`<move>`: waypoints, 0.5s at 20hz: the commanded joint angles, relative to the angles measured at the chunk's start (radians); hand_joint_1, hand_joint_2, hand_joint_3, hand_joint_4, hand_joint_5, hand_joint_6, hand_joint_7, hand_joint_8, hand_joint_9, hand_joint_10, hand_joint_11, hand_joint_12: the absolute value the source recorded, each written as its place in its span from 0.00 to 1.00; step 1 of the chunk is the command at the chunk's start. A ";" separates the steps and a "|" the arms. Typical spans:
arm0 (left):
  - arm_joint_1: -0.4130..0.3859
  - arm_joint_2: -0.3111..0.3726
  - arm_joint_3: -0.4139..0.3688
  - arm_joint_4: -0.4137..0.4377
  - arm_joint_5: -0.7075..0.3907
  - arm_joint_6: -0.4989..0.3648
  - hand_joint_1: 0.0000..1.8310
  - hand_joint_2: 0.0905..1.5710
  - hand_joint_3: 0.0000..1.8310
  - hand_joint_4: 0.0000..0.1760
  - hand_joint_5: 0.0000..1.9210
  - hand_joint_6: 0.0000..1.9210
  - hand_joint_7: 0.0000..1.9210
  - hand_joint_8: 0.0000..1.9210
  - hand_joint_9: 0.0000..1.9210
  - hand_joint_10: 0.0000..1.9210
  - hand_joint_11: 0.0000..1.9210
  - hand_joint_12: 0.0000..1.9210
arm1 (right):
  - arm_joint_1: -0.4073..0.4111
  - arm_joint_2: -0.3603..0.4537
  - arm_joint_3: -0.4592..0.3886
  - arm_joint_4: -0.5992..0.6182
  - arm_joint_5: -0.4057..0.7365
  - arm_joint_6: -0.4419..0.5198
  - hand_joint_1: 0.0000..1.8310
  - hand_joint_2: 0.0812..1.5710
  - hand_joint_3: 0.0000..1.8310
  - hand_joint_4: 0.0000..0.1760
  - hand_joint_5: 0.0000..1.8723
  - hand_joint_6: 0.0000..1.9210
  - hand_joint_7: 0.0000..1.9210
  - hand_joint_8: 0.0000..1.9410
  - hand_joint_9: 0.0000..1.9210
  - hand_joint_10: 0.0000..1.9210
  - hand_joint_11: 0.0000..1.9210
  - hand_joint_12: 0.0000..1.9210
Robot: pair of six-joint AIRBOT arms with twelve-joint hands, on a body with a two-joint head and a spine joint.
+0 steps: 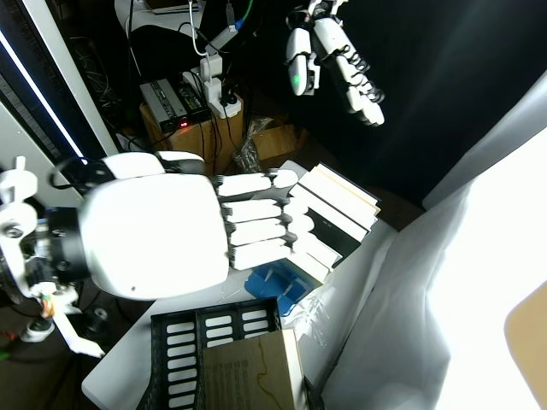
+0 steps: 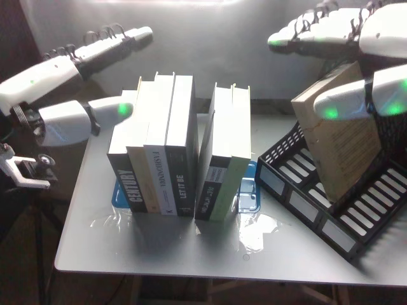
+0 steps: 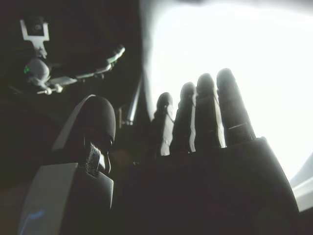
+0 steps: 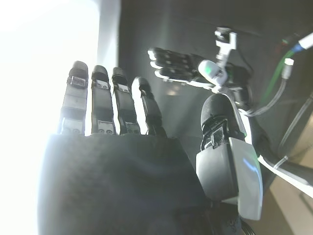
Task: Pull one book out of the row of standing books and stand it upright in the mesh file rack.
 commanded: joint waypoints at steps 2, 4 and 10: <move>-0.016 0.006 -0.006 -0.015 -0.108 -0.020 0.23 0.91 0.00 0.33 0.00 0.00 0.00 0.00 0.00 0.00 0.00 0.00 | -0.034 0.034 -0.021 0.151 0.143 -0.052 0.00 0.79 0.00 0.24 0.00 0.00 0.00 0.00 0.00 0.00 0.00 0.00; -0.023 0.008 -0.013 0.010 -0.100 -0.028 0.20 0.90 0.00 0.32 0.00 0.00 0.00 0.00 0.00 0.00 0.00 0.00 | -0.091 0.054 -0.048 0.232 0.187 -0.097 0.02 0.80 0.00 0.24 0.00 0.00 0.00 0.00 0.00 0.00 0.00 0.00; -0.031 0.005 -0.019 0.050 -0.089 -0.048 0.19 0.89 0.00 0.29 0.00 0.00 0.00 0.00 0.00 0.00 0.00 0.00 | -0.188 0.075 -0.082 0.367 0.272 -0.151 0.04 0.84 0.01 0.12 0.00 0.00 0.00 0.00 0.00 0.00 0.00 0.00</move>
